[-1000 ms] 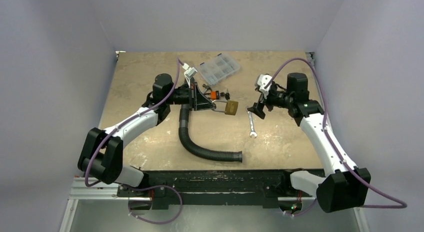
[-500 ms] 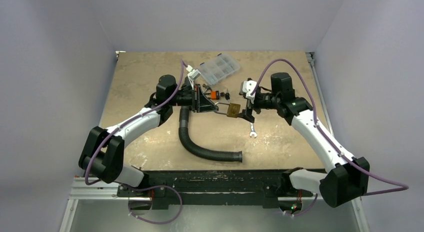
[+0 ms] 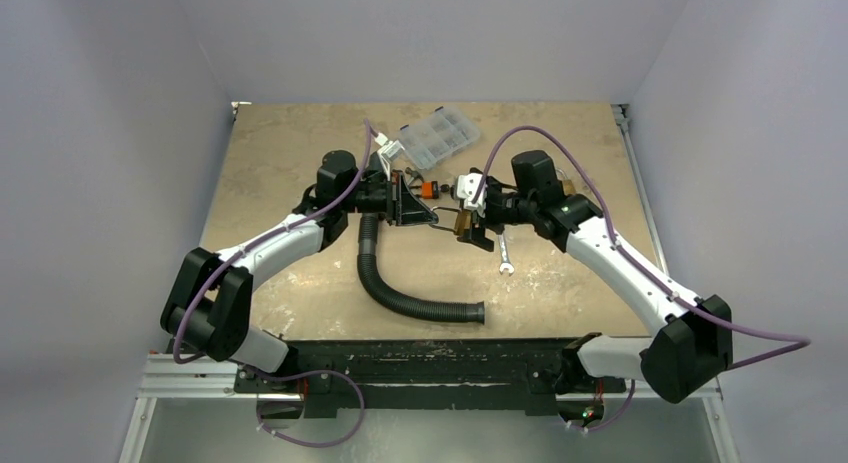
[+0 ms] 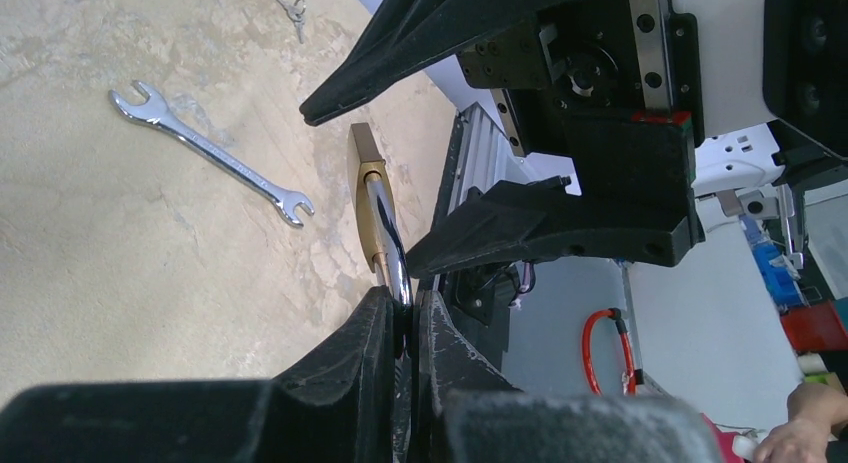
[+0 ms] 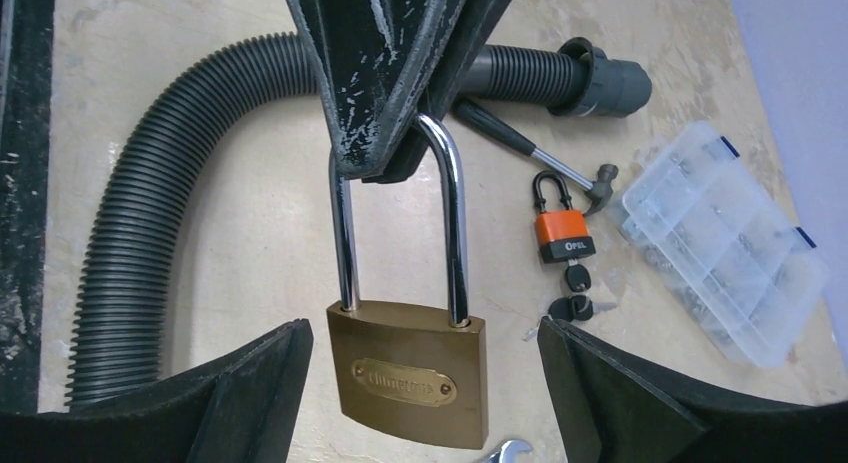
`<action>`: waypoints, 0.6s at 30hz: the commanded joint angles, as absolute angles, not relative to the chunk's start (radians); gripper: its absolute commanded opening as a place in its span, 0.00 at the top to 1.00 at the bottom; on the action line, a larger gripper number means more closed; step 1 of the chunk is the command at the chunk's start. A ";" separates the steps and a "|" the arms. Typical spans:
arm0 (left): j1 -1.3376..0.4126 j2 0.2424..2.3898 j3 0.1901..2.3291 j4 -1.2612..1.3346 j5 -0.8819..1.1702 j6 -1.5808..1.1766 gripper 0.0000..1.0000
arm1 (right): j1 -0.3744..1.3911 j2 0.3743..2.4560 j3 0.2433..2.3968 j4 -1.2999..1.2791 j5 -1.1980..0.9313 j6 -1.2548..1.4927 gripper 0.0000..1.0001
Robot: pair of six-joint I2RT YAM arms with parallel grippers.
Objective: Lock with the key
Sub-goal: Place the lock at the center of the board.
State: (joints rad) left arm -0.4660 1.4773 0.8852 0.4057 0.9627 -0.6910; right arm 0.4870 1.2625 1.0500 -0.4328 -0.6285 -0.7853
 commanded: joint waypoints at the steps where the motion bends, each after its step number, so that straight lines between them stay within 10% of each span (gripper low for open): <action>1: -0.469 1.468 0.934 0.480 0.972 -0.700 1.00 | 0.510 1.255 1.052 -0.392 -0.536 -0.805 0.09; 18: -0.463 1.497 0.927 0.550 0.980 -0.771 1.00 | 0.546 1.258 0.992 -0.332 -0.479 -0.756 0.09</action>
State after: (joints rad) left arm -0.4660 1.5089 0.8852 0.4332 0.9600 -0.7414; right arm 0.5385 1.2633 1.0012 -0.3691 -0.4786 -0.7773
